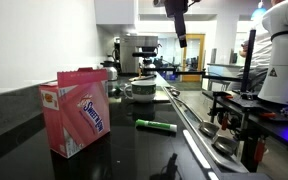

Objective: Put the green marker inside the white and green mug

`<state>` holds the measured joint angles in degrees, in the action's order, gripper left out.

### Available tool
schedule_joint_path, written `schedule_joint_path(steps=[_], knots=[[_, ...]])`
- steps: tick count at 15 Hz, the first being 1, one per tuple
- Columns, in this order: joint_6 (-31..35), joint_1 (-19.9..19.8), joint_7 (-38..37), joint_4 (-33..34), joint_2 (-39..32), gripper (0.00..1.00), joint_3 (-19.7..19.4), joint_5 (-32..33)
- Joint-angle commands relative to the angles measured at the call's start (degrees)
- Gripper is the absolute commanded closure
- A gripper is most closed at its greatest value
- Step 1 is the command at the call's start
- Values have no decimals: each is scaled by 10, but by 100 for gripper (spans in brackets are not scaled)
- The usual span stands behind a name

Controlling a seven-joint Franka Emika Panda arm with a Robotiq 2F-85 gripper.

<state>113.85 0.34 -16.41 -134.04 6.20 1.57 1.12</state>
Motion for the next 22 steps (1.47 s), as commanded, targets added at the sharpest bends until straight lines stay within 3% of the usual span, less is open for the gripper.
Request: schedule_joint_path(steps=[1, 5, 9, 18, 22], knots=[[114, 19, -47, -20, -53, 0, 23, 6], [242, 43, -56, -15, -138, 0, 30, 4], [295, 58, -76, 17, -217, 0, 21, -4], [298, 129, -149, 120, -340, 0, -10, 13], [292, 155, -161, 164, -386, 9, -28, 14]])
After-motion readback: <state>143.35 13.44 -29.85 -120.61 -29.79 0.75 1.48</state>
